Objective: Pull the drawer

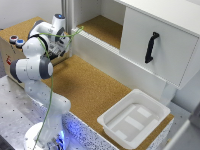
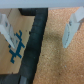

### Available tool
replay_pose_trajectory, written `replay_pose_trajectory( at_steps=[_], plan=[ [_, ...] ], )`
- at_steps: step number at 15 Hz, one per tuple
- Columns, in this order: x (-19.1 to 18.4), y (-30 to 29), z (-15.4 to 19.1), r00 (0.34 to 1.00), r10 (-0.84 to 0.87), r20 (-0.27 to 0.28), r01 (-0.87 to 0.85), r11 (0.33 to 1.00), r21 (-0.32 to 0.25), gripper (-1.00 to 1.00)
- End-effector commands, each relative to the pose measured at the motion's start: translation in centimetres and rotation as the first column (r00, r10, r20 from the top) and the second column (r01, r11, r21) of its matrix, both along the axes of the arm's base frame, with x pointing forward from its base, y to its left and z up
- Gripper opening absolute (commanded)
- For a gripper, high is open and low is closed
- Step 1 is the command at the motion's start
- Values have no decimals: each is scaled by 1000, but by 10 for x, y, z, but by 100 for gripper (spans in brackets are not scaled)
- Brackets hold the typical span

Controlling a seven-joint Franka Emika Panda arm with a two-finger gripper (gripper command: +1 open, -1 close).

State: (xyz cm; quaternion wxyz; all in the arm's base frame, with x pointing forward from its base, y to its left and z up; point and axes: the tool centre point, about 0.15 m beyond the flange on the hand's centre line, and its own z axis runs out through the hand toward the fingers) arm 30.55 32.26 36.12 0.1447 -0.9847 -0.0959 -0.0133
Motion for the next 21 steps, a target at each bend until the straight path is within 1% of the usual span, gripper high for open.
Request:
replay_pose_trajectory(
  at_steps=[1, 4, 6, 10, 11, 14, 15, 16, 18, 21],
  plan=[
    [15, 14, -35, 996, -82, -23, 84, 990, 114, 100],
    [25, 27, -46, 996, -84, -41, 90, 985, 149, 100],
    [29, 32, -54, 994, -86, -68, 97, 979, 180, 100],
    [39, 39, -62, 991, -89, -96, 108, 970, 216, 100],
    [41, 40, -62, 991, -93, -94, 111, 970, 216, 100],
    [46, 41, -65, 990, -99, -104, 121, 963, 241, 100],
    [47, 42, -65, 990, -96, -105, 119, 962, 244, -100],
    [48, 43, -66, 990, -86, -113, 113, 959, 258, -100],
    [47, 44, -64, 992, -81, -94, 104, 960, 261, -100],
    [47, 41, -66, 992, -83, -95, 106, 957, 269, -100]
  ],
)
